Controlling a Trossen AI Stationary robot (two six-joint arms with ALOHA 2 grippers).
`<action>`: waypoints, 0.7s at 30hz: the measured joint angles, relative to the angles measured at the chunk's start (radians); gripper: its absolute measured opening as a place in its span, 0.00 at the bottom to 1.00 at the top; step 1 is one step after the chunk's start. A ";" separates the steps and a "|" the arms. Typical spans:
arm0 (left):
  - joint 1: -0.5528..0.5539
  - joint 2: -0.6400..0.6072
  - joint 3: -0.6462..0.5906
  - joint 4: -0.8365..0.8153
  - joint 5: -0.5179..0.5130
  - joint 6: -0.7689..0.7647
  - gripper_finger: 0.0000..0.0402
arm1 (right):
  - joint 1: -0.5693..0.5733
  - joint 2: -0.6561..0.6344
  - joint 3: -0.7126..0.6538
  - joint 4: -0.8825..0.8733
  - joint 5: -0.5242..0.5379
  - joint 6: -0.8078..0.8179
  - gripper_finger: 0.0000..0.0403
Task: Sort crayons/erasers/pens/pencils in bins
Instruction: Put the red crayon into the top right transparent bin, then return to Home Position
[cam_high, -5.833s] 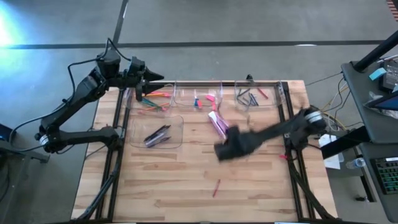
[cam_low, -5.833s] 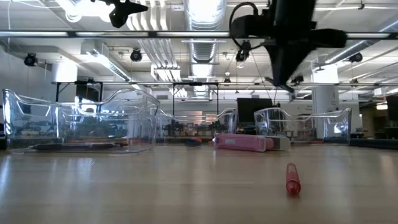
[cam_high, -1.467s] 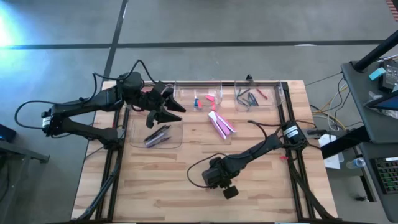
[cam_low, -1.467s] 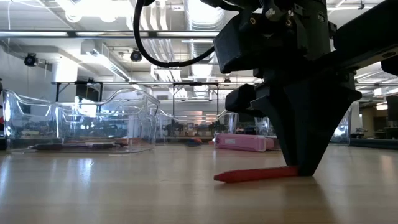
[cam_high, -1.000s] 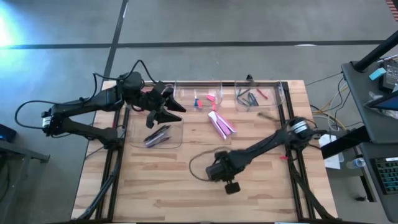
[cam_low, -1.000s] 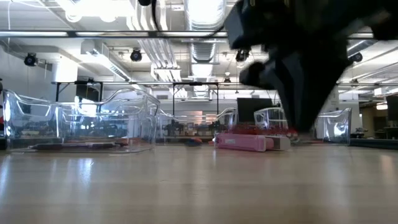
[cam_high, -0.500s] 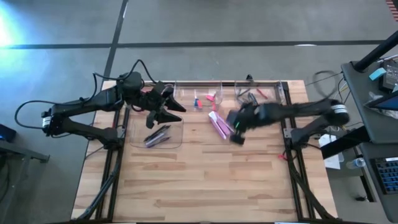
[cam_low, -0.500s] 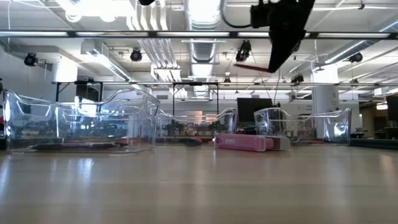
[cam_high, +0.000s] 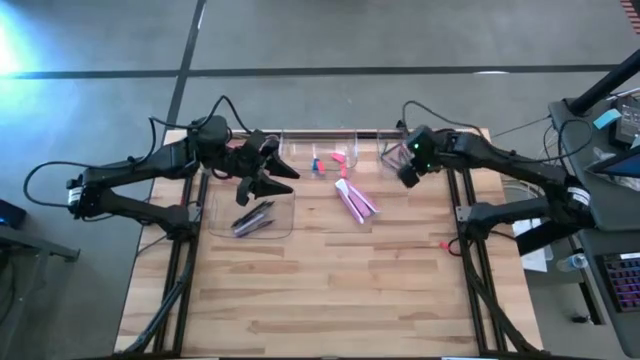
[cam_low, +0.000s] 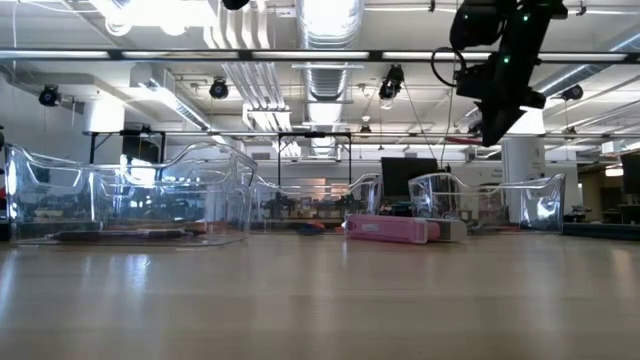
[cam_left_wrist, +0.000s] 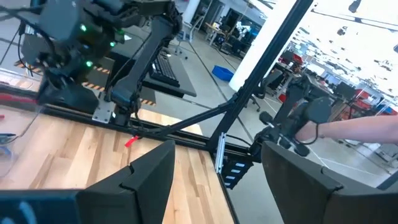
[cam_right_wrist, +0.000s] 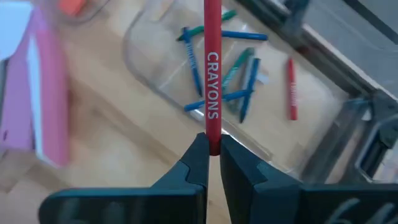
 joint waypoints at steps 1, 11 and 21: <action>0.000 0.000 0.000 0.000 -0.001 -0.010 0.56 | -0.019 -0.002 0.000 0.003 0.001 0.000 0.05; 0.000 0.001 0.000 -0.003 -0.002 -0.021 0.56 | -0.078 0.018 0.091 -0.002 0.061 -0.071 0.22; 0.010 -0.078 0.010 -0.004 -0.057 -0.008 0.56 | -0.076 0.021 0.297 0.022 -0.156 -0.008 0.39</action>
